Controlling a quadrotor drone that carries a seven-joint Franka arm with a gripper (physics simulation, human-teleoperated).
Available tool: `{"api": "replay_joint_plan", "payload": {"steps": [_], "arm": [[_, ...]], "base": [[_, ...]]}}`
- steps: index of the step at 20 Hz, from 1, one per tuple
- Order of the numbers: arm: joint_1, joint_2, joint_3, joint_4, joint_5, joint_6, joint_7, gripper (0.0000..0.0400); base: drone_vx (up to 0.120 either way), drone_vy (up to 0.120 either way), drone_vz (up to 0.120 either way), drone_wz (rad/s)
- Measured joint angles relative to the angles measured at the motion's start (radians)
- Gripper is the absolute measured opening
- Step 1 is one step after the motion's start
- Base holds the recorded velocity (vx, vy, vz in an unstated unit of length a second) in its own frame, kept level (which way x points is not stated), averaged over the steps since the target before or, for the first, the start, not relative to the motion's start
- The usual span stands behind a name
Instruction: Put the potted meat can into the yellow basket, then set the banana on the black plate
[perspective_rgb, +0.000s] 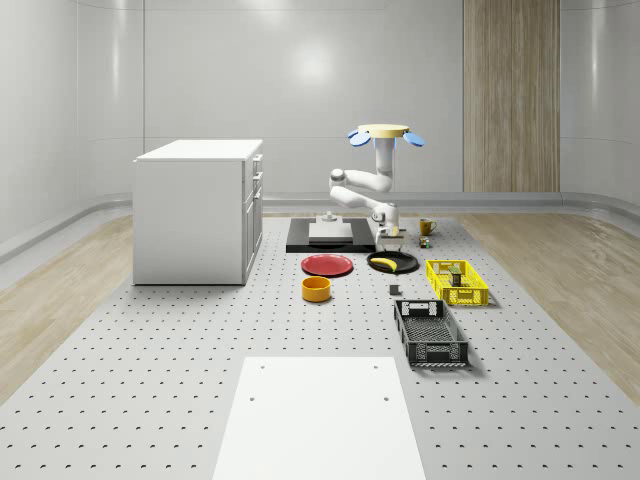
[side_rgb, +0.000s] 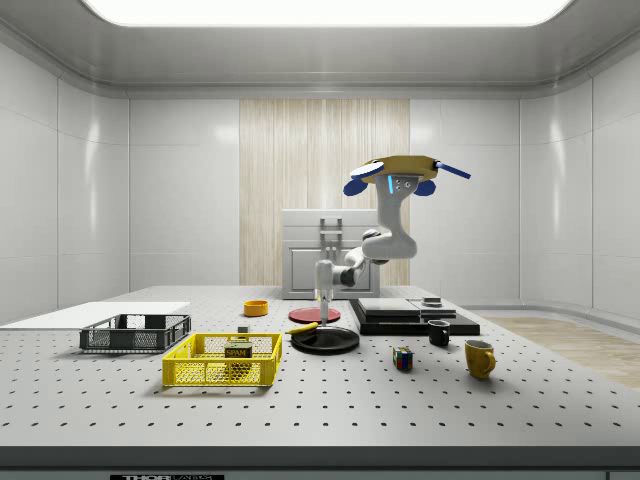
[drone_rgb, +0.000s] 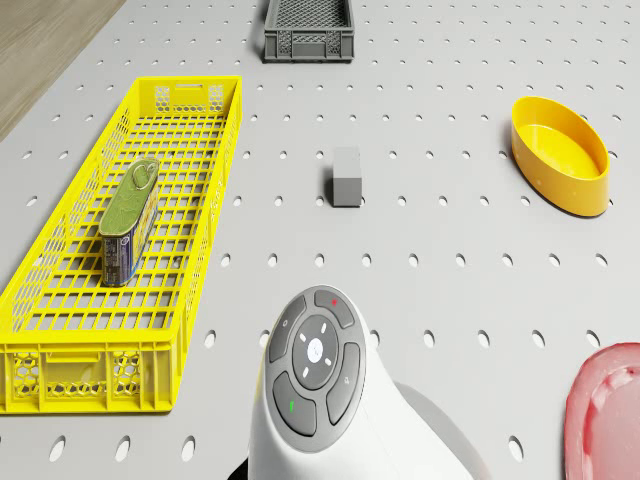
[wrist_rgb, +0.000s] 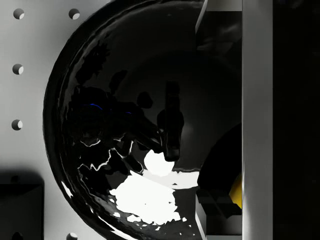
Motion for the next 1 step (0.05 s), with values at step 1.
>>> {"api": "replay_joint_plan", "payload": {"steps": [1], "arm": [[0.008,0.003,0.006,-0.006,0.003,-0.008,-0.003,0.0397]], "base": [[0.0,0.0,0.0,0.0]]}}
